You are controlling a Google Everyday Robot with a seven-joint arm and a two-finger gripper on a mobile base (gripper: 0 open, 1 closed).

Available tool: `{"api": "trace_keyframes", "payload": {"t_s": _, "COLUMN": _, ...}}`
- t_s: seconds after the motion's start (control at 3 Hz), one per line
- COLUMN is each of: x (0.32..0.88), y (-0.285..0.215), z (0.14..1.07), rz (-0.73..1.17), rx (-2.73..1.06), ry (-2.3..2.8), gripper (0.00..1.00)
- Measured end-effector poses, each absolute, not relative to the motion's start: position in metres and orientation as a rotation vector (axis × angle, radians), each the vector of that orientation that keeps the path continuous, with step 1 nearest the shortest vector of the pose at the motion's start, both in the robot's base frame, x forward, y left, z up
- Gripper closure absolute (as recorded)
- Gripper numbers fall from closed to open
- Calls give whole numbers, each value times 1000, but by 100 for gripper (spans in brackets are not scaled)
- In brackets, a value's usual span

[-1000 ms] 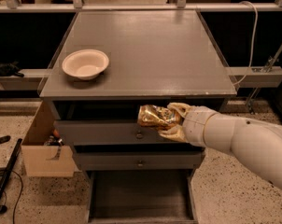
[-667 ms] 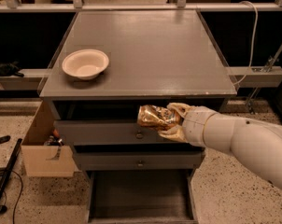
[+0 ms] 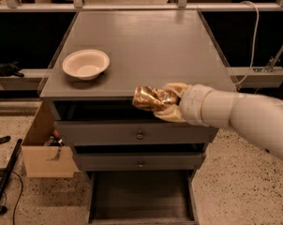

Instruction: Pick orange can from bottom drawer and place on counter

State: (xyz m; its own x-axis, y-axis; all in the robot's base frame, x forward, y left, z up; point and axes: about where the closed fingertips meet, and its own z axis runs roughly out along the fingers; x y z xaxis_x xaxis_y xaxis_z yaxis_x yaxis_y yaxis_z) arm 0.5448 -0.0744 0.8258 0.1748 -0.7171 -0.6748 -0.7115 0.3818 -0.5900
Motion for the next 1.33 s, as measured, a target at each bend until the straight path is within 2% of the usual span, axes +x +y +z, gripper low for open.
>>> {"api": "trace_keyframes", "payload": {"t_s": 0.67, "x": 610, "y": -89, "z": 960, "rz": -160, "rx": -1284, "ry": 1483, "gripper": 100}}
{"api": "trace_keyframes", "payload": {"t_s": 1.0, "x": 615, "y": -91, "z": 976, "rz": -174, "rx": -1269, "ry": 1470, "gripper": 100}}
{"api": "trace_keyframes", "payload": {"t_s": 1.33, "x": 604, "y": -72, "z": 949, "rz": -117, "rx": -1274, "ry": 1465, "gripper": 100}}
